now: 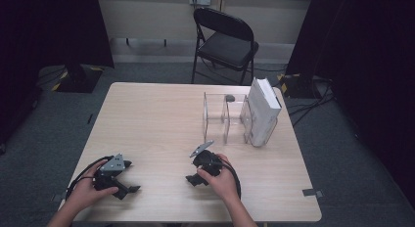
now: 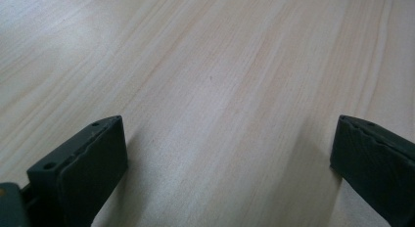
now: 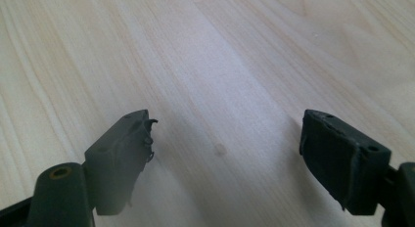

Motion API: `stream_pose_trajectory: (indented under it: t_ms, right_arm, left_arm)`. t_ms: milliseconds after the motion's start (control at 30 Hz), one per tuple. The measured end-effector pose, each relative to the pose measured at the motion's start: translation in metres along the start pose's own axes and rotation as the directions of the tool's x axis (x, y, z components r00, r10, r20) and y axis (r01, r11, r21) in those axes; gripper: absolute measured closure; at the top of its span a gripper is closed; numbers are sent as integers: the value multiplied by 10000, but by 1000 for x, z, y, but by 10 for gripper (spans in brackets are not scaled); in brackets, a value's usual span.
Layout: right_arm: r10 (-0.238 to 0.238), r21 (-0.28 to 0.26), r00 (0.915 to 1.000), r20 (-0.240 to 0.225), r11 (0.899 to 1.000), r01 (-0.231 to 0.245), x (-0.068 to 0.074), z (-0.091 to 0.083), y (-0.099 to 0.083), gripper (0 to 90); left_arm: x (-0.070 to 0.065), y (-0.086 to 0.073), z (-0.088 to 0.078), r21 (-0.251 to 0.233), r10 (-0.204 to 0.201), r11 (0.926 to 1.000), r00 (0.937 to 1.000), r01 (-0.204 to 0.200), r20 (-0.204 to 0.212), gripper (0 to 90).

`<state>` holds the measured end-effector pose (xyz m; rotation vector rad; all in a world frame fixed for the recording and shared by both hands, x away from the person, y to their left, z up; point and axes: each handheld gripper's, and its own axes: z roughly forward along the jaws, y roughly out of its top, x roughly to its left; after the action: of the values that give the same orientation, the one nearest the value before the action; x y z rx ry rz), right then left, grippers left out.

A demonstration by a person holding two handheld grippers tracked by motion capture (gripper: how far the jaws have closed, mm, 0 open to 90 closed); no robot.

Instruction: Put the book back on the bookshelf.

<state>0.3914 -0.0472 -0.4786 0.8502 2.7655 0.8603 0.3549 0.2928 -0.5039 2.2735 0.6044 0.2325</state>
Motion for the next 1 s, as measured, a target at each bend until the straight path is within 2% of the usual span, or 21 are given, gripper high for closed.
stream_pose_trajectory:
  t_ms: [233, 433, 467, 667, 800, 1000]
  right_arm:
    - [-234, -143, 9997, 7, 9996, 234, 6, 5, 0, 156]
    - [-496, -362, 9985, 247, 9981, 505, 11, 8, -2, 137]
    - [-538, -524, 9982, 269, 9971, 552, 11, 9, -3, 131]
    - [-335, -1110, 9987, 374, 9931, 374, 14, 11, -9, 124]
    - [-184, -1625, 9989, 440, 9864, 253, 15, 12, -14, 117]
    - [-91, -1869, 9987, 496, 9822, 183, 17, 13, -18, 115]
  left_arm:
    - [0, 0, 0, 0, -3, 10000, 10000, 3, 8, 0]
    - [0, 0, -1, 64, 19, 10000, 10000, -20, 65, 0]
    - [0, 0, -1, 58, 23, 10000, 10000, -23, 47, 0]
    - [0, 0, -1, 68, 10, 10000, 10000, -11, 67, 0]
    - [0, 0, -1, 65, 20, 10000, 10000, -21, 62, 0]
    - [0, 0, -1, 66, 30, 10000, 10000, -30, 48, 0]
